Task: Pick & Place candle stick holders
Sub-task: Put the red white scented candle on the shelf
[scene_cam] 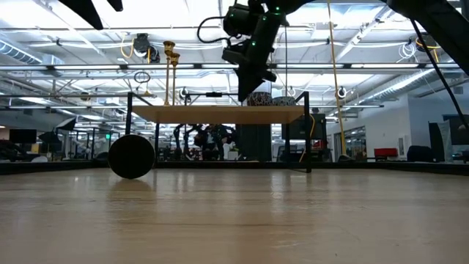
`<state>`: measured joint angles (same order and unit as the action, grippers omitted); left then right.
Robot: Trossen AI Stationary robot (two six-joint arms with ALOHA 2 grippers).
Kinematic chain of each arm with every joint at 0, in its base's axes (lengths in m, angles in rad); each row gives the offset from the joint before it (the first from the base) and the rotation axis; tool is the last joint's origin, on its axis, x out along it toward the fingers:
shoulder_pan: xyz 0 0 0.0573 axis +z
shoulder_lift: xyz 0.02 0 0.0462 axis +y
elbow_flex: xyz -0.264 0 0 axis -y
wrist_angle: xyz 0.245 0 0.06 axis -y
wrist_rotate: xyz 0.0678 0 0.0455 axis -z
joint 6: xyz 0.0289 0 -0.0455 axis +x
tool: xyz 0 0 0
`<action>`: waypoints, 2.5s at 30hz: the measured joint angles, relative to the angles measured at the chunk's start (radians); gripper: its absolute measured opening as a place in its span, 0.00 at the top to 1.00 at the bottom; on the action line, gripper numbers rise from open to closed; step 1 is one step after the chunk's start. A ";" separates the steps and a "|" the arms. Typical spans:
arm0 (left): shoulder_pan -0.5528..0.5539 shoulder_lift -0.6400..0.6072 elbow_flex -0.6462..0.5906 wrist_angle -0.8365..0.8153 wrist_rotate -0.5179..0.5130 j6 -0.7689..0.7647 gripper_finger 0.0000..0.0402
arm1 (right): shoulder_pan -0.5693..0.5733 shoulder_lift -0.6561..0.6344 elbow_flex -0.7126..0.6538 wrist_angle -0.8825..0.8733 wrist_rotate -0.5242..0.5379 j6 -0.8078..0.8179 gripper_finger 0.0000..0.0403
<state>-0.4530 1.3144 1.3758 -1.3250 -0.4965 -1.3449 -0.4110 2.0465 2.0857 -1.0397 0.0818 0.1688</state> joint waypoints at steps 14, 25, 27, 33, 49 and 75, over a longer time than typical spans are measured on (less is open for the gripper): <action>0.001 0.000 0.000 0.003 -0.019 -0.001 0.32 | 0.001 0.000 0.000 -0.052 0.003 -0.025 1.00; 0.001 0.000 0.000 0.006 -0.027 -0.003 0.32 | 0.001 0.000 0.000 -0.077 0.025 -0.045 1.00; 0.001 0.000 0.000 0.006 -0.027 -0.003 0.32 | 0.001 0.000 0.000 -0.087 0.025 -0.050 1.00; 0.001 0.000 0.000 0.006 -0.028 -0.003 0.32 | 0.001 0.000 0.000 -0.092 0.026 -0.050 1.00; 0.001 0.000 0.000 0.006 -0.029 -0.002 0.32 | 0.001 0.000 0.000 -0.116 0.049 -0.050 1.00; 0.016 0.000 0.000 0.040 -0.030 0.018 0.32 | 0.062 -0.026 -0.002 -0.192 0.079 -0.162 1.00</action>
<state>-0.4374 1.3144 1.3758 -1.2854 -0.5270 -1.3267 -0.3492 2.0201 2.0842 -1.2316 0.1612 0.0067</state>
